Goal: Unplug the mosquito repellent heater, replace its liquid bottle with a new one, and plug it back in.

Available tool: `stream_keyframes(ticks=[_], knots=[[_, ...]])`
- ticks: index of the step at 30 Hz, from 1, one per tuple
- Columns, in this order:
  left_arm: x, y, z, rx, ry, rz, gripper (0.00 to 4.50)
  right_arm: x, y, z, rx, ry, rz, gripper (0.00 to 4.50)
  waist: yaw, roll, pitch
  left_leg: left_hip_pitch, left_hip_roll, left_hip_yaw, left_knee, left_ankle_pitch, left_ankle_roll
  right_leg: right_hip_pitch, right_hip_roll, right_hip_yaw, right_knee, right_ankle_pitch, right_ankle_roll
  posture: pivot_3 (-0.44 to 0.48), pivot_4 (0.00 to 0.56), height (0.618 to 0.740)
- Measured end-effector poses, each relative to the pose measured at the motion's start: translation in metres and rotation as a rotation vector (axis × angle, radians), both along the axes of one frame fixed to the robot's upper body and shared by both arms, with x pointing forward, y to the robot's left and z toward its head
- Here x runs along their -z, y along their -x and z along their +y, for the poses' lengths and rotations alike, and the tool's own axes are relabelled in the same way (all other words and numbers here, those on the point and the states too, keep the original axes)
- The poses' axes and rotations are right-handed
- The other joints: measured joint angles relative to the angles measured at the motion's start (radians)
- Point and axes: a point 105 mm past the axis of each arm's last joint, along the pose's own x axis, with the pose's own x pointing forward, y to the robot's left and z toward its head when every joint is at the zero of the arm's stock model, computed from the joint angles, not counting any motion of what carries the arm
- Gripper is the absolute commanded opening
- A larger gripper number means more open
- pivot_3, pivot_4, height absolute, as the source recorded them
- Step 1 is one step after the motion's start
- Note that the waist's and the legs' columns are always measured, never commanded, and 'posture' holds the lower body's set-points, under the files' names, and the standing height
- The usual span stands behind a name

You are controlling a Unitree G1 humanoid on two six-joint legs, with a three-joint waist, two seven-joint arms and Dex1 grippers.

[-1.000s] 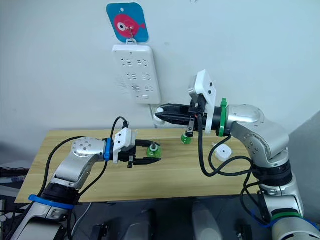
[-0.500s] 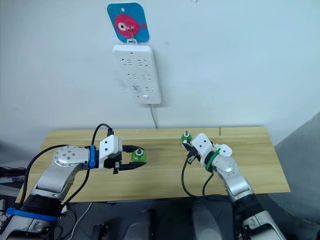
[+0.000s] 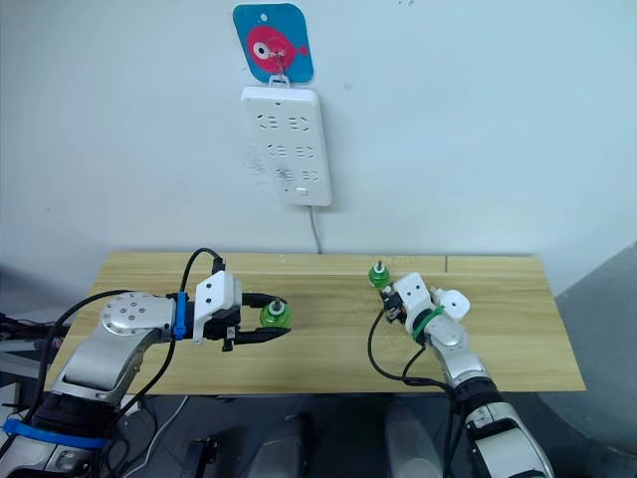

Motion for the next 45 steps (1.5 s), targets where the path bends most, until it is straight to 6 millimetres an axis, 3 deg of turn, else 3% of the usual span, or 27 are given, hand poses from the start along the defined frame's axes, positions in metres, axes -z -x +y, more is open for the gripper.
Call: stream_keyframes(ticks=[5,14,21,25,28,31,36,37,45], knots=[[-0.007,-0.008,-0.012,0.034,0.042,-0.005,2.25,-0.035,0.014,0.007,-0.087,-0.067,-0.071,4.46,-0.001,0.003,0.002,0.000,0.000,0.000,0.000,0.000,0.000,0.000,0.000,0.000,0.000,0.000,0.000,-0.146,0.256,0.736],[-0.038,-0.016,-0.053,0.222,0.169,-0.019,2.25,-0.142,0.088,0.055,-0.586,-0.056,-0.082,4.50,-0.024,0.005,0.003,-0.001,0.000,-0.001,0.001,0.000,0.000,0.001,0.001,-0.001,-0.001,-0.003,0.005,-0.217,0.234,0.736],[-0.052,-0.020,-0.076,0.316,0.209,-0.038,2.25,-0.156,0.092,0.075,-0.680,-0.036,-0.039,4.50,-0.041,0.005,0.003,-0.002,0.000,-0.002,0.001,0.000,0.000,0.001,0.001,-0.001,-0.002,-0.003,0.005,-0.230,0.214,0.736],[-0.054,-0.020,-0.078,0.321,0.211,-0.039,2.25,-0.155,0.089,0.077,-0.677,-0.044,-0.034,4.50,-0.053,0.004,0.003,-0.002,0.000,-0.001,0.001,0.000,0.000,0.001,0.000,-0.001,-0.003,-0.003,0.005,-0.225,0.208,0.736],[-0.054,-0.019,-0.079,0.325,0.211,-0.039,2.25,-0.155,0.085,0.078,-0.668,-0.049,-0.028,3.90,-0.056,0.004,0.003,-0.002,0.000,-0.002,0.001,0.000,0.000,0.001,0.001,-0.002,-0.003,-0.002,0.003,-0.220,0.205,0.736],[-0.053,-0.019,-0.079,0.327,0.207,-0.038,2.25,-0.156,0.084,0.077,-0.666,-0.047,-0.034,2.97,-0.056,0.004,0.003,-0.002,0.000,-0.002,0.001,0.000,0.000,0.001,0.001,-0.002,-0.003,-0.002,0.003,-0.218,0.202,0.736],[-0.051,-0.017,-0.079,0.335,0.200,-0.034,2.25,-0.157,0.084,0.076,-0.672,-0.042,-0.044,1.01,-0.056,0.004,0.003,-0.002,0.000,-0.002,0.001,0.000,0.000,0.001,0.000,-0.002,-0.003,-0.002,0.003,-0.215,0.201,0.736],[-0.051,-0.017,-0.079,0.335,0.198,-0.034,2.25,-0.156,0.084,0.075,-0.675,-0.039,-0.044,0.81,-0.056,0.004,0.003,-0.002,0.000,-0.002,0.001,0.000,0.000,0.001,0.000,-0.002,-0.003,-0.002,0.003,-0.213,0.200,0.736],[-0.051,-0.015,-0.078,0.331,0.195,-0.017,2.25,-0.156,0.083,0.076,-0.697,-0.036,-0.058,0.82,-0.056,0.004,0.003,-0.002,0.000,-0.002,0.001,0.000,0.000,0.001,0.000,-0.002,-0.003,-0.002,0.003,-0.209,0.198,0.736]])
